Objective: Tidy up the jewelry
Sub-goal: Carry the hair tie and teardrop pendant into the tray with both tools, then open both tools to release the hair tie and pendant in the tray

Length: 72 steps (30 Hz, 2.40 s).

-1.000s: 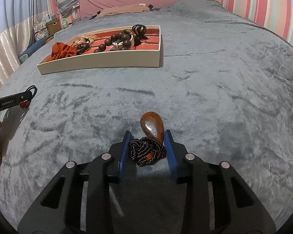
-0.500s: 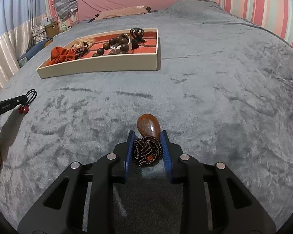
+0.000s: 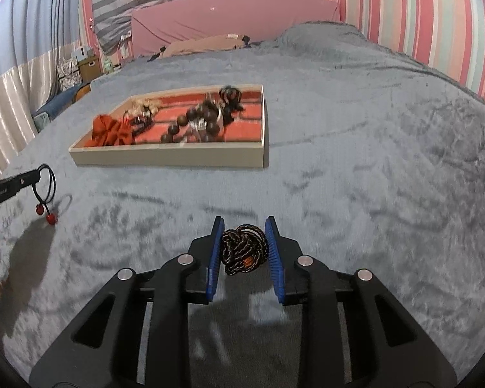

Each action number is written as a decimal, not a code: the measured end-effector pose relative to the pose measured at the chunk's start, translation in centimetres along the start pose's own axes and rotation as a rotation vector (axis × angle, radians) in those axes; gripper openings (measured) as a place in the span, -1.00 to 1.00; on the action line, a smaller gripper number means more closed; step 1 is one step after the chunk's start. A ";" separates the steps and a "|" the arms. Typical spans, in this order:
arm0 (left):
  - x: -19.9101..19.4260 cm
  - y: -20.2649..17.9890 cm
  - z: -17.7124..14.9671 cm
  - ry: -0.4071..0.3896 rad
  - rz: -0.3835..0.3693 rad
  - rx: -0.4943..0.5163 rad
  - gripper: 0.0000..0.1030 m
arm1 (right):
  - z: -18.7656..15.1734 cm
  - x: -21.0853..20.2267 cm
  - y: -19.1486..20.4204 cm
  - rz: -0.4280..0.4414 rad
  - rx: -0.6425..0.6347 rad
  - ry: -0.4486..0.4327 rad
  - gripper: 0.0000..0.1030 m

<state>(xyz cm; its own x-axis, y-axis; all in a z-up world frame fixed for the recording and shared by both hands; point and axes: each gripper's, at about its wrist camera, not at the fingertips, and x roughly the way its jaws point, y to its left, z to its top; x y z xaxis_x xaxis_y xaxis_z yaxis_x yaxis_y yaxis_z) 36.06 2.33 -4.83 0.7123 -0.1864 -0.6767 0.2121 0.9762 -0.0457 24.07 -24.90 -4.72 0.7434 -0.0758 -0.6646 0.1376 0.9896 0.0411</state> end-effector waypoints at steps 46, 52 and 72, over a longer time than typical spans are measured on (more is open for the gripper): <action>14.4 -5.4 11.7 -0.004 0.040 0.035 -0.94 | 14.7 16.4 2.1 0.002 0.023 -0.008 -0.48; 15.2 -5.4 11.1 0.015 0.061 0.049 -0.91 | 14.0 17.1 2.6 -0.019 -0.002 0.008 -0.46; 14.3 -4.6 10.0 -0.019 0.082 0.053 0.17 | 13.0 17.0 2.0 -0.050 0.002 0.017 0.19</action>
<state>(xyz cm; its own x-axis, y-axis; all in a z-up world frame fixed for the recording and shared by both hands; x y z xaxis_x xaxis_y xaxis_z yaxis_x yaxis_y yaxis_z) 51.93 -5.89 -6.94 0.7410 -0.1083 -0.6627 0.1871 0.9811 0.0488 45.43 -25.81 -6.24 0.7245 -0.1235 -0.6781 0.1761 0.9843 0.0088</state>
